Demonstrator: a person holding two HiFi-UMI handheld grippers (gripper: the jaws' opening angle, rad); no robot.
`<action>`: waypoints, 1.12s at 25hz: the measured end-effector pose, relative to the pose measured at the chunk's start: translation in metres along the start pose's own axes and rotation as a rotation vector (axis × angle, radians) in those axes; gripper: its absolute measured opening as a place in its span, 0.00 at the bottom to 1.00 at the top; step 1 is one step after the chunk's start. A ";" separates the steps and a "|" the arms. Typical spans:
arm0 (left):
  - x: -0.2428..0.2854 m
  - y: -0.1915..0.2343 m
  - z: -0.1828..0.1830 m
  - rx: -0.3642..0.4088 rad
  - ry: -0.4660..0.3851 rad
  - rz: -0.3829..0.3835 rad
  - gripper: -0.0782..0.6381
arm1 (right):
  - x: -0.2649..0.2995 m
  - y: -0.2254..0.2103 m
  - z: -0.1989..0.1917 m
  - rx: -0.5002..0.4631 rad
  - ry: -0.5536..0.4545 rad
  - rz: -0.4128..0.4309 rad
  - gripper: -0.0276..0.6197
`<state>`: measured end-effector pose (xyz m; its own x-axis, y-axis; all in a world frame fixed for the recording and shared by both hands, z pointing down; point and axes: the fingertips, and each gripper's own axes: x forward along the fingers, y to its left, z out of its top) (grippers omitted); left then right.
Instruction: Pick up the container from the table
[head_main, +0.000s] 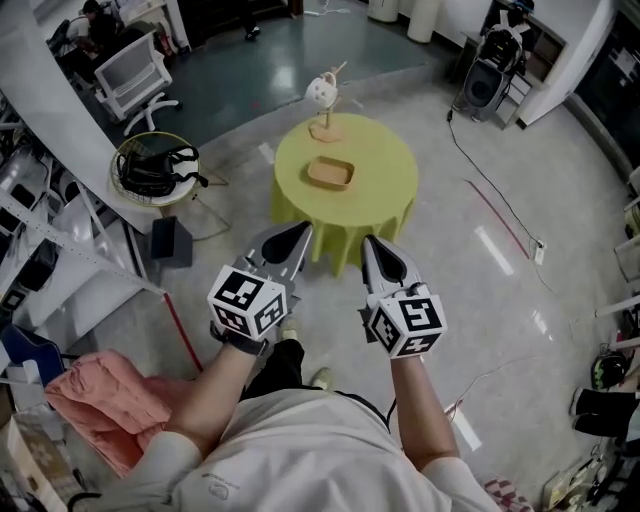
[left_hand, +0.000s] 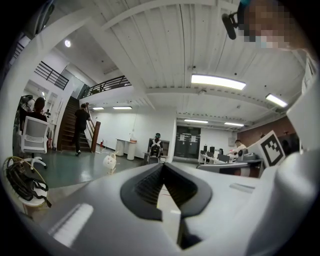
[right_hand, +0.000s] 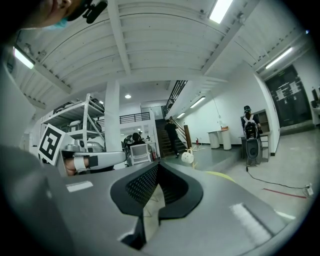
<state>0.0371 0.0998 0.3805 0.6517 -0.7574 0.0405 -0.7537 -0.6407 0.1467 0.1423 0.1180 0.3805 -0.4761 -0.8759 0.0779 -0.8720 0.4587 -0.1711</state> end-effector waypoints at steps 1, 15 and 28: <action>0.004 0.003 -0.001 -0.003 0.002 0.000 0.12 | 0.003 -0.003 -0.001 0.000 0.003 -0.006 0.06; 0.081 0.095 -0.017 -0.003 0.029 -0.044 0.12 | 0.113 -0.044 -0.014 0.011 0.050 -0.106 0.06; 0.158 0.203 -0.056 -0.034 0.112 -0.100 0.12 | 0.222 -0.085 -0.050 0.061 0.125 -0.266 0.06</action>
<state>-0.0085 -0.1430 0.4717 0.7303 -0.6698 0.1341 -0.6823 -0.7063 0.1886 0.1050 -0.1080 0.4616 -0.2456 -0.9371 0.2480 -0.9613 0.2025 -0.1866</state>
